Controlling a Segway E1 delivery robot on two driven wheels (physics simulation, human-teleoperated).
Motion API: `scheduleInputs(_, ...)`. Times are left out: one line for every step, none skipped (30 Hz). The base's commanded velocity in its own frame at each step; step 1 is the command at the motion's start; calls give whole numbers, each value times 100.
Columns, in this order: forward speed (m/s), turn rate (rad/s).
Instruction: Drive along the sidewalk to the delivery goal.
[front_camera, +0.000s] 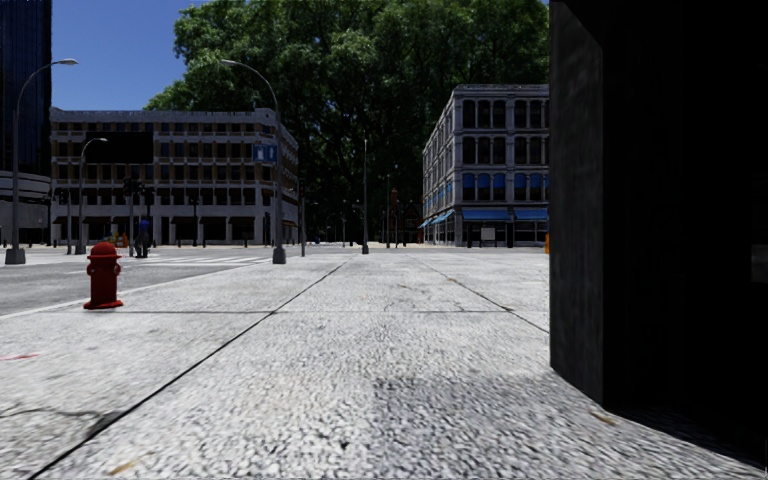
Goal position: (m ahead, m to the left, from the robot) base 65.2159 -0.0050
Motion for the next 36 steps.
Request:
scheduleInputs(200,0)
scheduleInputs(200,0)
scheduleInputs(200,0)
scheduleInputs(200,0)
scheduleInputs(200,0)
scheduleInputs(200,0)
scheduleInputs(200,0)
scheduleInputs(200,0)
scheduleInputs(200,0)
scheduleInputs(200,0)
scheduleInputs(200,0)
scheduleInputs(200,0)
scheduleInputs(200,0)
scheduleInputs(200,0)
scheduleInputs(200,0)
scheduleInputs(200,0)
scheduleInputs(200,-3)
scheduleInputs(200,-24)
scheduleInputs(200,-24)
scheduleInputs(200,-54)
scheduleInputs(200,-62)
scheduleInputs(200,-64)
scheduleInputs(200,-64)
scheduleInputs(200,-64)
scheduleInputs(200,-64)
scheduleInputs(200,-65)
scheduleInputs(200,-65)
scheduleInputs(200,-65)
scheduleInputs(200,-65)
scheduleInputs(200,-65)
scheduleInputs(200,-65)
scheduleInputs(200,-65)
scheduleInputs(200,-65)
scheduleInputs(200,-65)
scheduleInputs(200,-64)
scheduleInputs(200,-62)
